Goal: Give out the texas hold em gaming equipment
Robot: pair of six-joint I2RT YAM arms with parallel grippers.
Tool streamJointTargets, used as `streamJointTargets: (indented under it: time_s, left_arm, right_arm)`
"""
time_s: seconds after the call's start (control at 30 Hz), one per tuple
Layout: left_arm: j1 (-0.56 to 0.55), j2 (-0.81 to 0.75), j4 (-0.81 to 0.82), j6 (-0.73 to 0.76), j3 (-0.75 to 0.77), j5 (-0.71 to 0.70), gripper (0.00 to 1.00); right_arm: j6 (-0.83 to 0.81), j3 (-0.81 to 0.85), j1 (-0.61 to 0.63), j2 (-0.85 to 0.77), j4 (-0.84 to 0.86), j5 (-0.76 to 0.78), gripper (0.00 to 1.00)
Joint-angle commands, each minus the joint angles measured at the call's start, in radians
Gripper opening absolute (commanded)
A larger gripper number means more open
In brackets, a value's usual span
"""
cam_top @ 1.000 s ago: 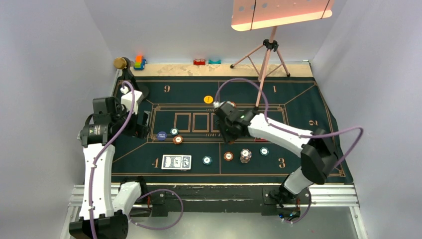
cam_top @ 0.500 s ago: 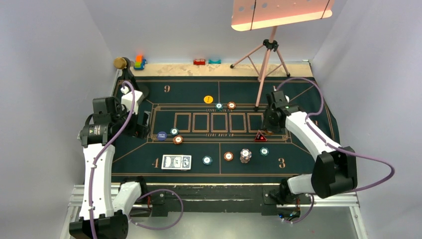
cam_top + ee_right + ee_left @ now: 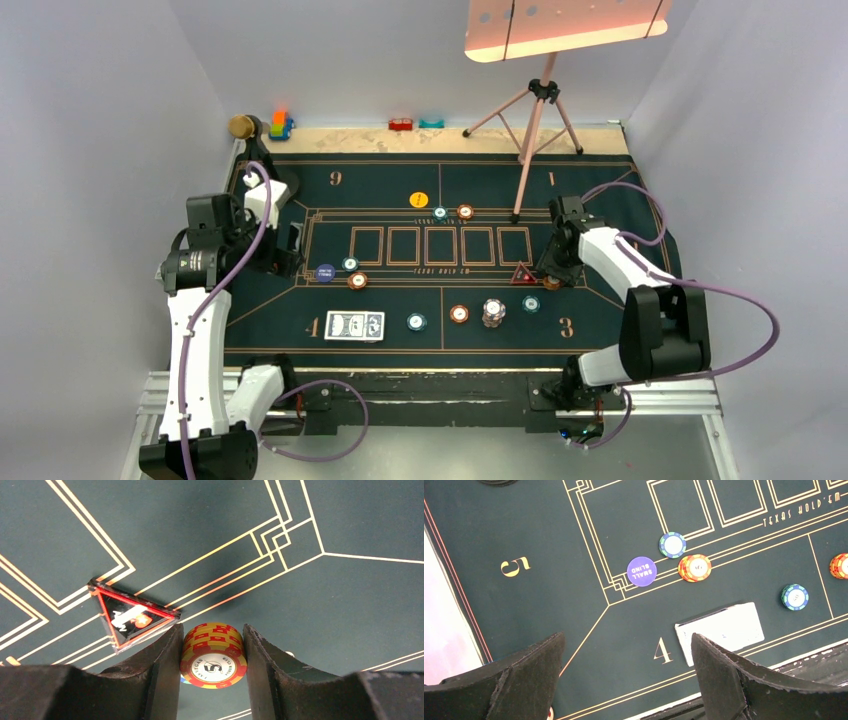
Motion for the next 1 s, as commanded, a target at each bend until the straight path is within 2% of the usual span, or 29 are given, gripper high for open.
streamJointTargets:
  time_s: [0.0, 0.23, 0.3, 0.37, 0.43, 0.5, 0.67, 0.87, 0.97]
  left_arm:
    - [0.008, 0.001, 0.032, 0.019, -0.008, 0.023, 1.0]
    - [0.008, -0.001, 0.031, 0.019, -0.007, 0.02, 1.0]
    - [0.009, -0.002, 0.03, 0.021, -0.004, 0.015, 1.0]
    - [0.008, -0.004, 0.03, 0.023, -0.004, 0.012, 1.0]
    - [0.008, -0.005, 0.03, 0.022, -0.004, 0.011, 1.0]
    - [0.009, -0.005, 0.028, 0.025, -0.002, 0.008, 1.0]
    - [0.009, -0.005, 0.021, 0.033, 0.002, 0.01, 1.0]
    - [0.009, -0.005, 0.023, 0.031, -0.005, 0.009, 1.0]
    - [0.008, -0.003, 0.022, 0.028, -0.004, 0.012, 1.0]
  right_arm:
    - [0.044, -0.013, -0.007, 0.008, 0.03, 0.067, 0.21]
    - [0.068, -0.031, -0.013, 0.03, 0.054, 0.079, 0.22]
    - [0.079, -0.034, -0.014, 0.046, 0.049, 0.075, 0.26]
    - [0.085, -0.039, -0.015, 0.059, 0.052, 0.064, 0.37]
    - [0.091, -0.043, -0.019, 0.065, 0.058, 0.047, 0.53]
    - [0.096, -0.048, -0.019, 0.068, 0.061, 0.031, 0.64]
    - [0.096, -0.046, -0.019, 0.055, 0.043, 0.048, 0.84]
    - [0.076, 0.021, -0.019, -0.075, -0.012, 0.087, 0.86]
    - [0.046, 0.069, -0.009, -0.155, -0.035, 0.055, 0.84]
